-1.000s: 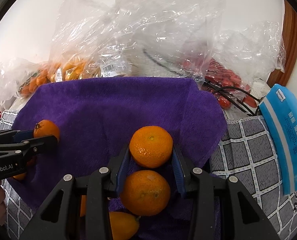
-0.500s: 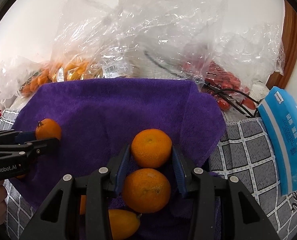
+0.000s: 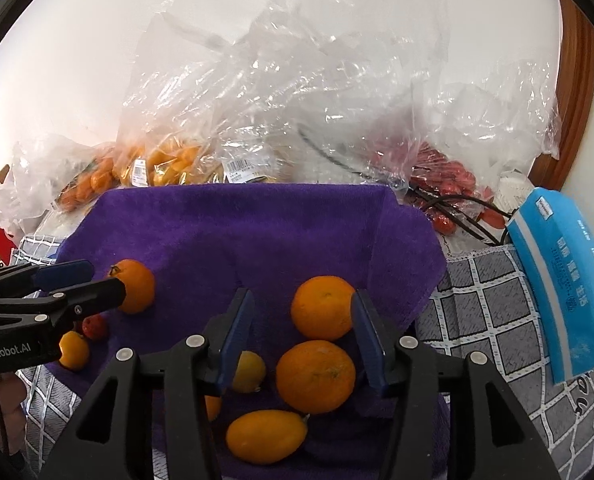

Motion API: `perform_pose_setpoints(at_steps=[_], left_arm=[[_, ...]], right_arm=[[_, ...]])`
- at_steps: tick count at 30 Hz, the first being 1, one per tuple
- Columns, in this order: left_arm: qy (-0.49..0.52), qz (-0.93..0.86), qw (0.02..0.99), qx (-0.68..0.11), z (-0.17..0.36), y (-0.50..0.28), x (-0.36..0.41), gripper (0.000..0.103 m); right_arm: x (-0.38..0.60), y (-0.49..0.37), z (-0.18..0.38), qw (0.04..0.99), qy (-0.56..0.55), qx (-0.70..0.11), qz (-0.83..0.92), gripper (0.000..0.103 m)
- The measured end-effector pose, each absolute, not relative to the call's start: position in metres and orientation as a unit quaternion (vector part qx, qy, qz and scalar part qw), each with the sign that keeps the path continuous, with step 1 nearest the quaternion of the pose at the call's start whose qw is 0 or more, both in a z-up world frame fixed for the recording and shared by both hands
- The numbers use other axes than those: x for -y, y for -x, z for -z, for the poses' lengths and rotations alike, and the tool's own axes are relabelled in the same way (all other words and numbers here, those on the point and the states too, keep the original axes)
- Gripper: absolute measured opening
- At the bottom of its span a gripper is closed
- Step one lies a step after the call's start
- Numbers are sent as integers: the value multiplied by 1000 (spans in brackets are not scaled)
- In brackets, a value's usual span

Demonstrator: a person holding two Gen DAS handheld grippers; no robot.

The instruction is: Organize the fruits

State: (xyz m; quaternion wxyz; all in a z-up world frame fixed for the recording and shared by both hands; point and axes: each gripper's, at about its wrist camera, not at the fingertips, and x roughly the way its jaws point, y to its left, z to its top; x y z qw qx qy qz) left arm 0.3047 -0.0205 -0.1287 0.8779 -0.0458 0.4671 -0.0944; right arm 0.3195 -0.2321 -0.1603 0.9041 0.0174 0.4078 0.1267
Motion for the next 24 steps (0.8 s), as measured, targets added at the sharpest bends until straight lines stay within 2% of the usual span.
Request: perform_pose_setpoints(at_steps=[11,15,24], left_arm=[[32,86,891,-445,99,-270,14,61],[29,86,897,-433,84,-249,12,68],[32,77,910,-406,51,-191,2,79]], right_arm=[[233,-283,125,908,-22,-407,-92,56],[237,-257,105,913,-26,-399,-74,61],[249,-195,63,918,-44,-391,-54,61]])
